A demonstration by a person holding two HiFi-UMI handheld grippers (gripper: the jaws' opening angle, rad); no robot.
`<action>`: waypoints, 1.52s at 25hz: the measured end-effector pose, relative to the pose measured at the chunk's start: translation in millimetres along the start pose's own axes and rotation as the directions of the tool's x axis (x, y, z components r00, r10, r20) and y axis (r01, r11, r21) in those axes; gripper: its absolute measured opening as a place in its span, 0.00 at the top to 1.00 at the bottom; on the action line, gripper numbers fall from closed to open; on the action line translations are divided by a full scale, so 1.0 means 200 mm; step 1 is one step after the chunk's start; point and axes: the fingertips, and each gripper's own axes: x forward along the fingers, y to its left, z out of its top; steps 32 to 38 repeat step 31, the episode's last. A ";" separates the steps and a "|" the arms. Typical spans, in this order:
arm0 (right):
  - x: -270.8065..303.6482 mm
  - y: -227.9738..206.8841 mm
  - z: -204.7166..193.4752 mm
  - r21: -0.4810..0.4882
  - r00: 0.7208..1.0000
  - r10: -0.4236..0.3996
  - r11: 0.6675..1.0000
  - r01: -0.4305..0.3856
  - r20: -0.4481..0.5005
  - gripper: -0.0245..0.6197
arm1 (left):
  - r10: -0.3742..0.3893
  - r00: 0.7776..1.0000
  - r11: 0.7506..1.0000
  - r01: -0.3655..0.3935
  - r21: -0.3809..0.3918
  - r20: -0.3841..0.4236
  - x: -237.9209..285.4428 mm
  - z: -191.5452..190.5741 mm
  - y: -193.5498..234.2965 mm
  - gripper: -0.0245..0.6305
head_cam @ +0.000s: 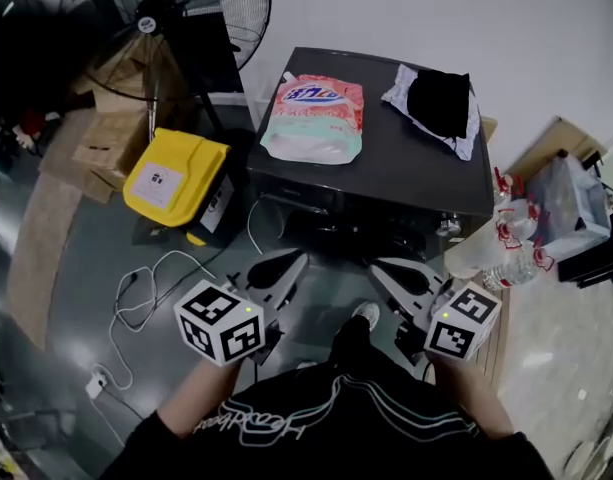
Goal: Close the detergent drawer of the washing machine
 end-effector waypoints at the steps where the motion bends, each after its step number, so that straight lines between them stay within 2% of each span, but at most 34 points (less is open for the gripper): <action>1: -0.01 0.02 0.01 -0.007 1.000 0.002 1.000 -0.002 0.010 0.92 | -0.003 1.000 1.000 0.003 0.008 0.008 -0.03 0.01 -0.02 0.93; 8: -0.01 0.16 0.01 -0.086 1.000 0.019 0.996 -0.018 0.015 0.92 | 0.000 0.999 1.000 0.000 0.010 0.034 -0.15 0.03 -0.12 0.93; 18: 0.03 0.23 0.02 -0.074 0.998 0.062 0.995 -0.060 0.020 0.92 | -0.004 0.999 1.000 0.004 0.011 0.041 -0.20 0.02 -0.15 0.93; 22: 0.04 0.23 -0.04 -0.055 0.998 0.068 0.996 -0.068 0.010 0.92 | -0.004 0.999 1.000 0.004 0.009 0.033 -0.20 -0.01 -0.13 0.93; 38: 0.08 0.13 -0.10 -0.024 0.997 0.077 0.997 -0.078 -0.011 0.92 | 0.001 1.000 1.000 0.000 -0.004 0.025 -0.11 -0.04 -0.06 0.93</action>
